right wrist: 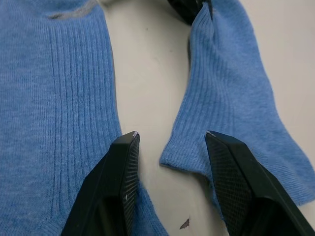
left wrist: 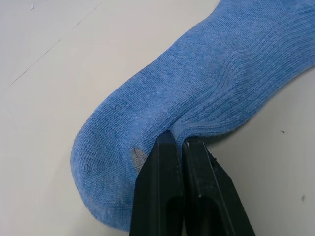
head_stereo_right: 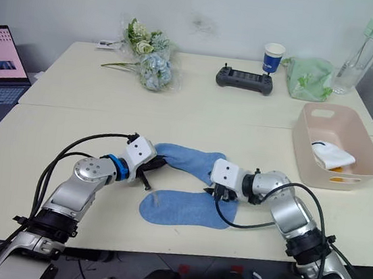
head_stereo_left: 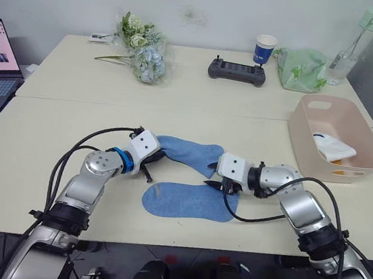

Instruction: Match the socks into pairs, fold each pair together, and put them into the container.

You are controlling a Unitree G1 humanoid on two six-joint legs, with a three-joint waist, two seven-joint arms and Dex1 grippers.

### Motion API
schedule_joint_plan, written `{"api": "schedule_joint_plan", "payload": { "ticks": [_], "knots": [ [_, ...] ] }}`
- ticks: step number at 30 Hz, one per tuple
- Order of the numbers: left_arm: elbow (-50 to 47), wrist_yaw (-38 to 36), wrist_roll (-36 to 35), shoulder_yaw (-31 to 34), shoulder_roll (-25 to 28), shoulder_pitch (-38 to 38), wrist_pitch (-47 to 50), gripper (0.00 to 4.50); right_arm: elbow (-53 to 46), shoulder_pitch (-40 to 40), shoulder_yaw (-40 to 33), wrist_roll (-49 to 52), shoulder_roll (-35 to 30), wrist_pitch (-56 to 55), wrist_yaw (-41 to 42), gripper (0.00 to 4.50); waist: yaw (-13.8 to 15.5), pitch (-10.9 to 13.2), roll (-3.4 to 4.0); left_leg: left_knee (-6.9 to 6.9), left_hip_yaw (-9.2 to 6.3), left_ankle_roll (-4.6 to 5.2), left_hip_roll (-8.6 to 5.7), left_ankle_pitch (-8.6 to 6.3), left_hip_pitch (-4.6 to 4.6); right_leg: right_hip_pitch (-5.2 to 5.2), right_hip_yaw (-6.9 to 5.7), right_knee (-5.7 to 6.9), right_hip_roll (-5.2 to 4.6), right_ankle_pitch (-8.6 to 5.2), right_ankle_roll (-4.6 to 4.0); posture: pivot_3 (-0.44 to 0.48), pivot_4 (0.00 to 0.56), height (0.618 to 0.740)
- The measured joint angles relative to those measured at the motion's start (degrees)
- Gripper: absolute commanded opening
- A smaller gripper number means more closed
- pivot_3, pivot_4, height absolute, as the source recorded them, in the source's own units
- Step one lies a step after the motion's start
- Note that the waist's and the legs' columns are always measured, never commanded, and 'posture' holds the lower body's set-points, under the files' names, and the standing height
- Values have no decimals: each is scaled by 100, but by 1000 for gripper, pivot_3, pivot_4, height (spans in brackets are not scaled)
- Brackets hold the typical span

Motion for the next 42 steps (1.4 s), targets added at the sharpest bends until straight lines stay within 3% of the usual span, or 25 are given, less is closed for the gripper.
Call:
{"api": "schedule_joint_plan", "payload": {
  "ticks": [2, 5, 10, 20, 24, 29, 35, 42],
  "knots": [
    [0, 0, 0, 0, 0, -4, 16, 0, 61, -72, 60, -118, -3, -55, -5, 2274, 0, 0, 0, 0, 1, 0, 0, 0, 0, 0, 0, 0, 0, 0, 0, 0, 150, 740],
    [-1, 0, 0, -1, -2, -10, 55, 0, 135, -195, 150, -210, -5, -49, 31, 1727, 0, 0, 0, 0, 0, 0, 0, 0, 0, 0, 0, 0, 0, 0, 0, 0, 150, 740],
    [-3, 6, 0, -1, -4, -15, 72, 0, 243, -250, 158, -259, -5, 4, 69, 17, 1, 0, 0, 1, 0, -1, 0, 0, 0, 0, 0, 0, 0, 0, 0, 0, 150, 740],
    [-124, -39, -50, 39, 20, 78, 30, 0, 342, -301, -183, 22, 18, 337, 70, 17, 0, 0, 0, 0, 0, -1, 0, 0, -1, 0, 1, -2, 0, 0, 0, 0, 150, 740],
    [-767, -527, -357, 86, 330, 440, 48, 0, 267, -403, -605, 447, -25, 507, 223, 17, -7, 1, 1, -4, 1, -1, 1, 0, -8, -9, 3, -5, -1, 0, 0, 0, 150, 740],
    [-1801, -1163, -709, 267, 1033, 749, 148, 0, -464, -451, -1118, 1433, -178, 1210, 716, 17, 8, 2, 1, -5, -2, -1, 1, 0, -11, -4, 2, -14, -3, 0, -1, 0, 150, 740],
    [-3275, -2070, -1589, 522, 1981, 1381, 961, 0, -1588, -358, -1469, 2904, -1319, 2673, 1771, 17, 45, 7, 3, -8, -1, 3, 0, -2, -12, 0, 1, -22, -7, 0, -1, 0, 150, 740],
    [-4908, -2759, -3293, 1142, 2960, 2300, 2552, 0, -2789, 139, -1873, 4930, -2133, 4395, 2300, 17, 69, 10, 4, -10, 1, 27, 5, -16, -6, 9, 1, -23, -6, -1, -2, 0, 150, 740]
  ]
}}
